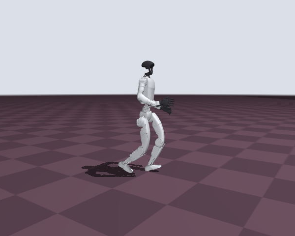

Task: Run

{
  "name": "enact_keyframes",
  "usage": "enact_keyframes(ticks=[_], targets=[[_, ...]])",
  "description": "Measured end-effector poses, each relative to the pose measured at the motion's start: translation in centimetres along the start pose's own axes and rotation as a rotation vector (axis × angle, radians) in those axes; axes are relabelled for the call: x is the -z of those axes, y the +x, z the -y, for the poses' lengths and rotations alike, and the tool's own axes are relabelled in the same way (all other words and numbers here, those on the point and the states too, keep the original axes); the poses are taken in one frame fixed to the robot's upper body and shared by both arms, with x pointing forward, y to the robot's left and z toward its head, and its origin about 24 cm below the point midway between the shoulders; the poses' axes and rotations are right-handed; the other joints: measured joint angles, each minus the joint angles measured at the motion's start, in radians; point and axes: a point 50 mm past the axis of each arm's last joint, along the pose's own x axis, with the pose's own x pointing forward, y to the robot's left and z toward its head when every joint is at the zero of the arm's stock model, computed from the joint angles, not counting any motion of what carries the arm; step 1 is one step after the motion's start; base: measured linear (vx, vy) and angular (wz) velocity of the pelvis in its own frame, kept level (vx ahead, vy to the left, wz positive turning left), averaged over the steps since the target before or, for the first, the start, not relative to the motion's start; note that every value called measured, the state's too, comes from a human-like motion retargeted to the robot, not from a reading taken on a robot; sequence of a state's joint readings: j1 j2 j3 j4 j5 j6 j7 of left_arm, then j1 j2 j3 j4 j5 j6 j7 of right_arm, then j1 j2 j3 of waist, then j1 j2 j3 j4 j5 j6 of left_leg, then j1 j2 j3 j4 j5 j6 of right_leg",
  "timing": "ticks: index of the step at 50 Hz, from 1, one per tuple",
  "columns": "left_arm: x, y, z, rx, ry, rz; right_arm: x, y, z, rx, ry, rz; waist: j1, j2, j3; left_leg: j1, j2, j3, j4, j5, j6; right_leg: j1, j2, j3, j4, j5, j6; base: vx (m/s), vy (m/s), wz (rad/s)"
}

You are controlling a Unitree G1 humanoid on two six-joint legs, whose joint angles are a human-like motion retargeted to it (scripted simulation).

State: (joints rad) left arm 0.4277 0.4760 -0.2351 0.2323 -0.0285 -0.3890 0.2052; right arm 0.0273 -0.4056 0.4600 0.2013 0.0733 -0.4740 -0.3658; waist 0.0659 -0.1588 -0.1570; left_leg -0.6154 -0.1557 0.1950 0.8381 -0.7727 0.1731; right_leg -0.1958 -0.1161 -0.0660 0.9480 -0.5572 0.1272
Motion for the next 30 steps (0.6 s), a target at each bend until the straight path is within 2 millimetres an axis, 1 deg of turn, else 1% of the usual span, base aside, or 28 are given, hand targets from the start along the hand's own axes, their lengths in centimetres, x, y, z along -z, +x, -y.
enact_keyframes(ticks=[3, 5, 8, 10, 12, 15, 17, 18, 20, 22, 23, 25, 26, 28, 30], targets=[[-1.2, 1.6, 0.1, -0.047, 0.011, 0.057, 2.4, -1.8, -0.4, -0.015, -0.06, -0.118, -0.038, -0.013, 0.012, 0.029, -0.035, 0.003, 0.13, -0.064, 0.052, -0.013, -0.069, -0.011, 0.201, -0.023, -0.005, -0.02, 0.01, -0.04], [-2.6, 3.4, 0.3, -0.081, 0.019, 0.119, 4.5, -3.4, -0.5, -0.014, -0.109, -0.229, -0.079, -0.029, 0.025, 0.058, -0.066, 0.008, 0.171, -0.1, 0.082, -0.072, -0.138, -0.021, 0.37, -0.027, -0.02, -0.08, 0.02, -0.01], [-6.1, 6.8, 0.1, -0.136, 0.031, 0.251, 7.4, -5.7, 0.0, 0.017, -0.167, -0.386, -0.157, -0.06, 0.031, 0.133, -0.126, 0.004, 0.089, -0.1, 0.089, -0.252, -0.24, 0.003, 0.561, -0.06, -0.058, -0.06, 0.01, 0.06], [-8.6, 8.5, 0.0, -0.159, 0.023, 0.336, 8.8, -7.4, 0.7, 0.038, -0.185, -0.476, -0.196, -0.051, 0.032, 0.22, -0.14, -0.006, 0.002, -0.1, 0.076, -0.367, -0.257, 0.019, 0.593, -0.103, -0.079, 0.0, 0.04, -0.3], [-10.6, 9.3, 0.0, -0.162, 0.007, 0.412, 9.7, -9.2, 1.8, 0.061, -0.193, -0.548, -0.213, -0.01, 0.038, 0.332, -0.115, -0.019, -0.089, -0.095, 0.033, -0.444, -0.219, 0.007, 0.524, -0.137, -0.089, 0.06, 0.01, -0.62], [-12.9, 9.7, 0.1, -0.138, -0.018, 0.507, 10.5, -11.6, 3.3, 0.091, -0.197, -0.639, -0.219, 0.084, 0.043, 0.478, -0.024, -0.04, -0.19, -0.034, -0.063, -0.498, -0.104, -0.053, 0.29, -0.156, -0.093, 0.08, -0.04, -0.71], [-13.5, 9.5, 0.5, -0.107, -0.024, 0.55, 10.7, -12.7, 4.0, 0.11, -0.195, -0.678, -0.211, 0.144, 0.039, 0.528, 0.054, -0.048, -0.182, 0.011, -0.123, -0.498, -0.005, -0.086, 0.096, -0.151, -0.089, 0.07, -0.08, -0.59], [-13.6, 9.4, 0.7, -0.091, -0.022, 0.562, 10.8, -13.1, 4.2, 0.122, -0.191, -0.692, -0.205, 0.162, 0.031, 0.542, 0.082, -0.053, -0.168, 0.043, -0.147, -0.494, 0.034, -0.09, 0.014, -0.145, -0.087, 0.03, -0.09, -0.46], [-13.3, 9.0, 1.1, -0.069, -0.021, 0.567, 10.8, -13.4, 4.3, 0.143, -0.184, -0.7, -0.19, 0.184, 0.022, 0.549, 0.133, -0.061, -0.076, 0.09, -0.178, -0.477, 0.093, -0.093, -0.064, -0.137, -0.101, 0.0, -0.09, -0.35], [-11.9, 8.4, 1.6, -0.051, -0.027, 0.512, 10.5, -12.5, 4.1, 0.152, -0.176, -0.668, -0.168, 0.182, 0.026, 0.536, 0.173, -0.064, 0.086, 0.109, -0.18, -0.459, 0.119, -0.087, -0.008, -0.16, -0.136, -0.04, -0.07, -0.27], [-11.0, 8.1, 1.8, -0.045, -0.028, 0.47, 10.3, -11.5, 4.0, 0.152, -0.175, -0.637, -0.153, 0.182, 0.034, 0.519, 0.198, -0.066, 0.189, 0.11, -0.176, -0.444, 0.133, -0.087, 0.032, -0.181, -0.16, -0.05, -0.06, -0.27], [-8.5, 7.5, 2.0, -0.04, -0.029, 0.357, 9.5, -8.9, 3.7, 0.145, -0.183, -0.551, -0.115, 0.179, 0.065, 0.454, 0.254, -0.068, 0.413, 0.093, -0.15, -0.406, 0.16, -0.083, 0.105, -0.237, -0.205, -0.05, -0.05, -0.27], [-7.2, 7.1, 2.1, -0.037, -0.029, 0.296, 8.9, -7.2, 3.5, 0.136, -0.19, -0.495, -0.093, 0.174, 0.08, 0.402, 0.276, -0.066, 0.503, 0.062, -0.124, -0.38, 0.167, -0.078, 0.119, -0.262, -0.215, -0.05, -0.04, -0.24], [-4.8, 6.2, 1.8, -0.038, -0.031, 0.186, 7.3, -3.6, 3.0, 0.12, -0.194, -0.371, -0.053, 0.162, 0.098, 0.269, 0.303, -0.066, 0.614, -0.014, -0.072, -0.318, 0.179, -0.067, 0.093, -0.285, -0.22, -0.03, -0.02, -0.21], [-2.6, 4.8, 1.1, -0.041, -0.036, 0.093, 5.3, -0.8, 2.5, 0.106, -0.171, -0.256, -0.018, 0.131, 0.099, 0.145, 0.281, -0.057, 0.591, -0.077, -0.034, -0.238, 0.172, -0.044, 0.024, -0.27, -0.193, 0.0, 0.0, -0.1]])
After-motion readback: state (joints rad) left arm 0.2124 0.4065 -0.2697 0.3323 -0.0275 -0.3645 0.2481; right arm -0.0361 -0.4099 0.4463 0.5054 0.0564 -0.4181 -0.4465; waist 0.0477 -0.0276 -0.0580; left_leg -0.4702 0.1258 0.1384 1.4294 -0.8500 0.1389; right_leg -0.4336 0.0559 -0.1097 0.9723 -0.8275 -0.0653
